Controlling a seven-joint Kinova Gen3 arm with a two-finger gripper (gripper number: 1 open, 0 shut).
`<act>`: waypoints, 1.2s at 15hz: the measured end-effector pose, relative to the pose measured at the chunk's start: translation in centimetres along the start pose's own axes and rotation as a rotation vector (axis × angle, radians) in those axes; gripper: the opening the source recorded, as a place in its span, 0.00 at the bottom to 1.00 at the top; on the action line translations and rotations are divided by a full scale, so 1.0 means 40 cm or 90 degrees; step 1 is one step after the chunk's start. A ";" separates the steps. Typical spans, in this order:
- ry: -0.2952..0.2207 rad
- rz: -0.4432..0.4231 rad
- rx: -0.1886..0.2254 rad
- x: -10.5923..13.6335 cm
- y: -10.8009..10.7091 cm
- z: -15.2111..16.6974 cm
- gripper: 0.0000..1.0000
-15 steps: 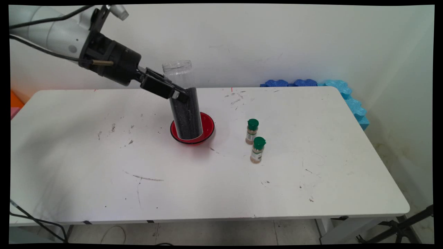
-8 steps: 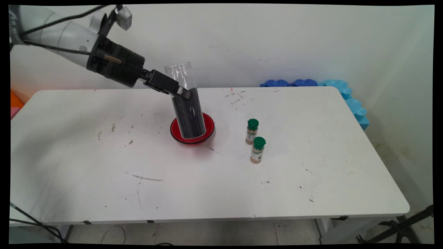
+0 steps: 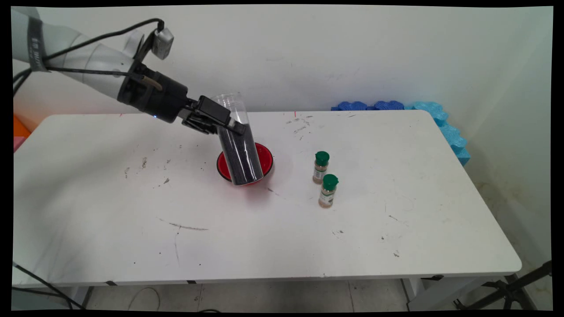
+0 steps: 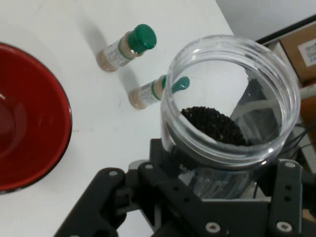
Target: Pour the black seasoning powder in the red bowl
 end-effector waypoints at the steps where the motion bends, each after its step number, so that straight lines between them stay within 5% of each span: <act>1: 0.000 -0.024 0.000 -0.002 -0.008 0.006 0.00; 10: 0.000 -0.182 0.003 -0.026 -0.060 0.045 0.00; 18: -0.024 -0.331 -0.022 -0.047 -0.092 0.095 0.00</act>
